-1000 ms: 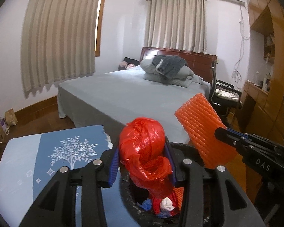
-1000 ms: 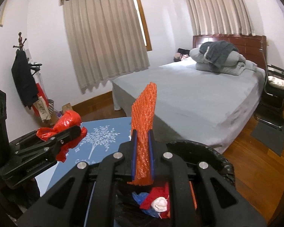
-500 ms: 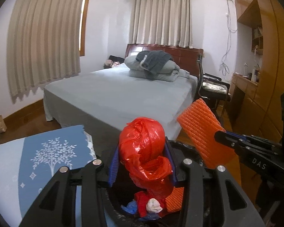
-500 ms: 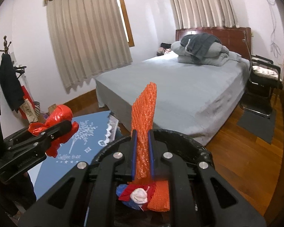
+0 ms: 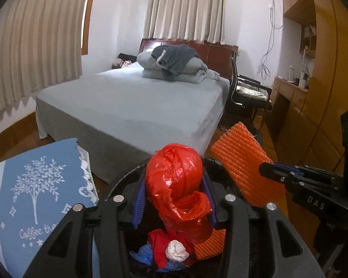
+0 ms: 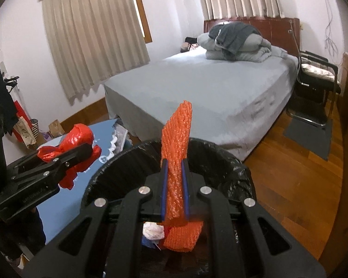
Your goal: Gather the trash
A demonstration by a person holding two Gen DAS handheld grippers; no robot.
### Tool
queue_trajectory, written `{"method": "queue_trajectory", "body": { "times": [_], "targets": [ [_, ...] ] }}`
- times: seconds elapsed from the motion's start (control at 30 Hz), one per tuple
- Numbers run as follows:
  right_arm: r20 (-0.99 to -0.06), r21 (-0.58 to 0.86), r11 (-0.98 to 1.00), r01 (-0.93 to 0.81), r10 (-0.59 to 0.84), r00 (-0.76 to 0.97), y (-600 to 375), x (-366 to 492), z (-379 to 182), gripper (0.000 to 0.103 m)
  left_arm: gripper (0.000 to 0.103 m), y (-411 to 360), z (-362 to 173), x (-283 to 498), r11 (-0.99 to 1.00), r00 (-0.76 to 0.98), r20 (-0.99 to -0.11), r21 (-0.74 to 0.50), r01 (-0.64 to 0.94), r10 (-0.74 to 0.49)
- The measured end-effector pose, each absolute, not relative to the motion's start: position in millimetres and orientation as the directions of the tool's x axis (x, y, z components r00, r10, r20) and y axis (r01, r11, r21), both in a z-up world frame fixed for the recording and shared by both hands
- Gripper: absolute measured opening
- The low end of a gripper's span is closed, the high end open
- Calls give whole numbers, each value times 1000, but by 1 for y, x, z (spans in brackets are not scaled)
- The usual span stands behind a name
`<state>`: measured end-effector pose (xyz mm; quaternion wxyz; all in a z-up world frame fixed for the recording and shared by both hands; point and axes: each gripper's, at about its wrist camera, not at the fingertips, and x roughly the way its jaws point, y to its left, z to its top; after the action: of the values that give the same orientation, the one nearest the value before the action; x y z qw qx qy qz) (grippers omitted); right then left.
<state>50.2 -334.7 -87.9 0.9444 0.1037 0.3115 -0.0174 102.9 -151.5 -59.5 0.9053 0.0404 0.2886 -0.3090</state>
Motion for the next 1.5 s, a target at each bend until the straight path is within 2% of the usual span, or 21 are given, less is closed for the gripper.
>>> {"method": "queue_trajectory", "body": {
  "times": [0.33, 0.37, 0.5, 0.7, 0.8, 0.87, 1.03, 1.17, 1.5],
  "targets": [
    [-639, 192, 975, 115, 35, 769, -341, 64, -116, 14, 48, -160, -74, 117, 791, 604, -578, -125, 599, -549],
    [-644, 187, 975, 120, 30, 764, -341, 65, -118, 16, 49, -159, -74, 118, 791, 602, -579, -128, 599, -550],
    [-650, 179, 975, 134, 15, 760, -343, 66, -120, 28, 65, -154, -77, 120, 795, 601, -581, -139, 590, -548],
    [-644, 177, 974, 144, 4, 765, -345, 63, -119, 39, 72, -145, -73, 123, 814, 617, -577, -155, 560, -535],
    [-636, 175, 974, 146, -1, 772, -343, 59, -115, 54, 80, -139, -68, 123, 826, 635, -570, -151, 543, -522],
    [-626, 175, 973, 148, -6, 780, -344, 57, -110, 69, 86, -134, -63, 123, 837, 650, -566, -143, 529, -508],
    [-603, 169, 974, 152, -20, 798, -340, 52, -97, 90, 97, -120, -49, 118, 862, 687, -555, -120, 492, -470],
    [-593, 178, 973, 144, -11, 805, -335, 49, -86, 95, 97, -105, -40, 115, 877, 703, -552, -119, 466, -448],
    [-567, 154, 984, 95, 9, 823, -309, 40, -56, 97, 97, -77, -24, 95, 905, 738, -547, -93, 416, -395]
  ]
}}
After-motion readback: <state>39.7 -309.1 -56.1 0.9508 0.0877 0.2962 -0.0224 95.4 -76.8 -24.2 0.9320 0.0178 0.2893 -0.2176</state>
